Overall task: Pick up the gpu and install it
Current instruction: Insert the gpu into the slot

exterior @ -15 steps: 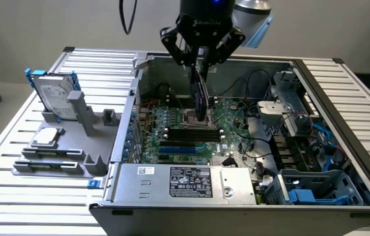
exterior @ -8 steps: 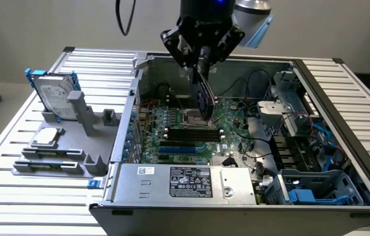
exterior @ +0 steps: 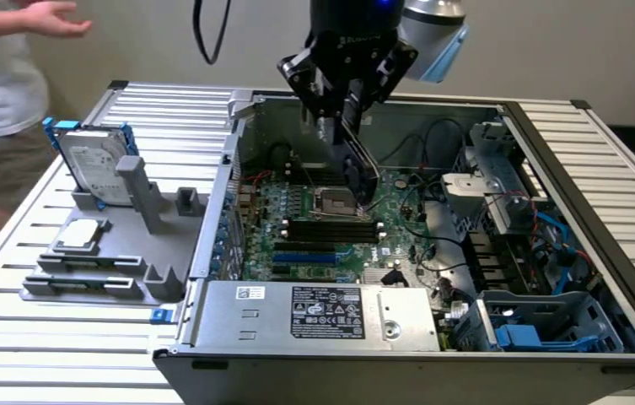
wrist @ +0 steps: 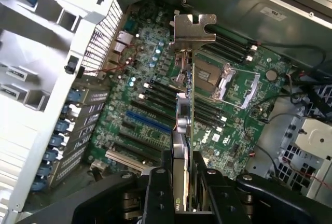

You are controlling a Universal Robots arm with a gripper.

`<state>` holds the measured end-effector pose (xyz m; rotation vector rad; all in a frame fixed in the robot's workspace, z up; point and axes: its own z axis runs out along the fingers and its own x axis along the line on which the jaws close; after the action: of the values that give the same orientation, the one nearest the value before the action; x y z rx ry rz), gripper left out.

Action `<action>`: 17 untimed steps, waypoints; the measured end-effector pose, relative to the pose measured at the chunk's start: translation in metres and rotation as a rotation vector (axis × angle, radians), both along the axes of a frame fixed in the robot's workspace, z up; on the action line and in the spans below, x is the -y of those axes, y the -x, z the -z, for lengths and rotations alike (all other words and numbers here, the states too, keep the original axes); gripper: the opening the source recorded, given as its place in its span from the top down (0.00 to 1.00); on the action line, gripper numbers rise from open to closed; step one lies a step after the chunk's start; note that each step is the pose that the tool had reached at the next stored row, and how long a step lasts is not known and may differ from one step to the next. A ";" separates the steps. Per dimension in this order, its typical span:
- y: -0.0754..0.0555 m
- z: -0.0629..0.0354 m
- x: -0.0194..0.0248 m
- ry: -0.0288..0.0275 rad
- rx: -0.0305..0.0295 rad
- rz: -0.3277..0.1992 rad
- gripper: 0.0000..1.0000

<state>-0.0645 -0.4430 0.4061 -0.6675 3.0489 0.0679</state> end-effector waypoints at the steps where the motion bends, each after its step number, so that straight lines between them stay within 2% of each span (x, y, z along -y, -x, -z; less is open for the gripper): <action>1: 0.000 0.0000 0.0000 0.0000 0.0019 -0.018 0.74; 10: 0.000 0.0001 0.0000 0.0000 0.0170 -0.177 0.74; 17: 0.000 0.0023 0.0000 -0.0011 0.0188 -0.305 0.74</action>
<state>-0.0645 -0.4430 0.4038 -1.1188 2.9012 0.0669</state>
